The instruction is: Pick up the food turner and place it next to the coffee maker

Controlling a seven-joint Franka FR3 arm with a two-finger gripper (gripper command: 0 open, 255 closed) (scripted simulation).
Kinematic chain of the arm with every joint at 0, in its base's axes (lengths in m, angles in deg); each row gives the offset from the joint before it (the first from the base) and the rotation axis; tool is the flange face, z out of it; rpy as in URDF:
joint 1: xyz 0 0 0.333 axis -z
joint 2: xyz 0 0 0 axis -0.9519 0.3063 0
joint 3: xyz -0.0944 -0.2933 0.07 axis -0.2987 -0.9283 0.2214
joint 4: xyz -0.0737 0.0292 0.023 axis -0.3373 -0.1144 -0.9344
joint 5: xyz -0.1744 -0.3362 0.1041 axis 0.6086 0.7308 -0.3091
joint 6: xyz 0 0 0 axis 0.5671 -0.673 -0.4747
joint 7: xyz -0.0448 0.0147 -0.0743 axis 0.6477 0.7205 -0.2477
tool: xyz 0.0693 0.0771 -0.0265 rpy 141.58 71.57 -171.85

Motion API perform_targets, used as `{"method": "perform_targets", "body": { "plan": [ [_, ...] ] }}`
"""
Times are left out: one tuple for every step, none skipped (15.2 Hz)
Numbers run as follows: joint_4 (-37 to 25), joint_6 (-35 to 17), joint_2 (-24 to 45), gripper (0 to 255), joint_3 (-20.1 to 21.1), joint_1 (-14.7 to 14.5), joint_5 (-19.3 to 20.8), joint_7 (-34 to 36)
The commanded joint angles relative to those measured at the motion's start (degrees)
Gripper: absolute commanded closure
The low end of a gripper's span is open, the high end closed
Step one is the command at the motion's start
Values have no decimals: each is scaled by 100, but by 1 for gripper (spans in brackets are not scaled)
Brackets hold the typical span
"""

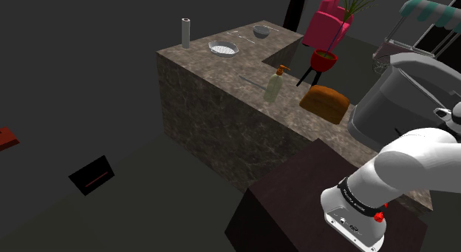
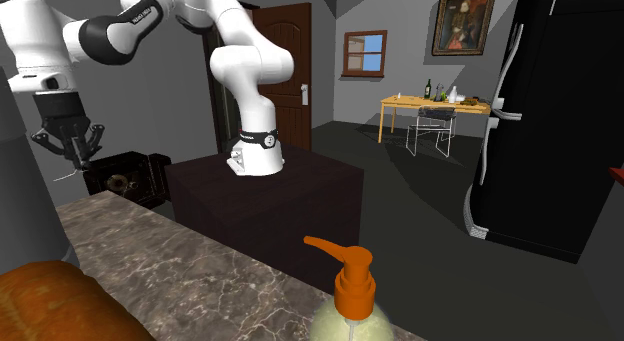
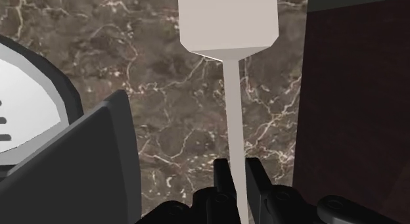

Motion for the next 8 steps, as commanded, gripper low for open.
{"method": "perform_targets", "body": {
  "plan": [
    [20, -118, -8, 255, -184, -95, 118, 42],
    [24, -174, -13, 255, -280, -151, 178, 66],
    [26, -230, -20, 255, -377, -209, 238, 91],
    [26, -284, -29, 255, -474, -267, 300, 116],
    [25, -337, -40, 255, -572, -326, 362, 142],
    [22, -389, -52, 255, -670, -386, 425, 169],
    [18, -441, -65, 255, -768, -447, 489, 196],
    [13, -491, -81, 255, -866, -508, 554, 224]
  ]
}}
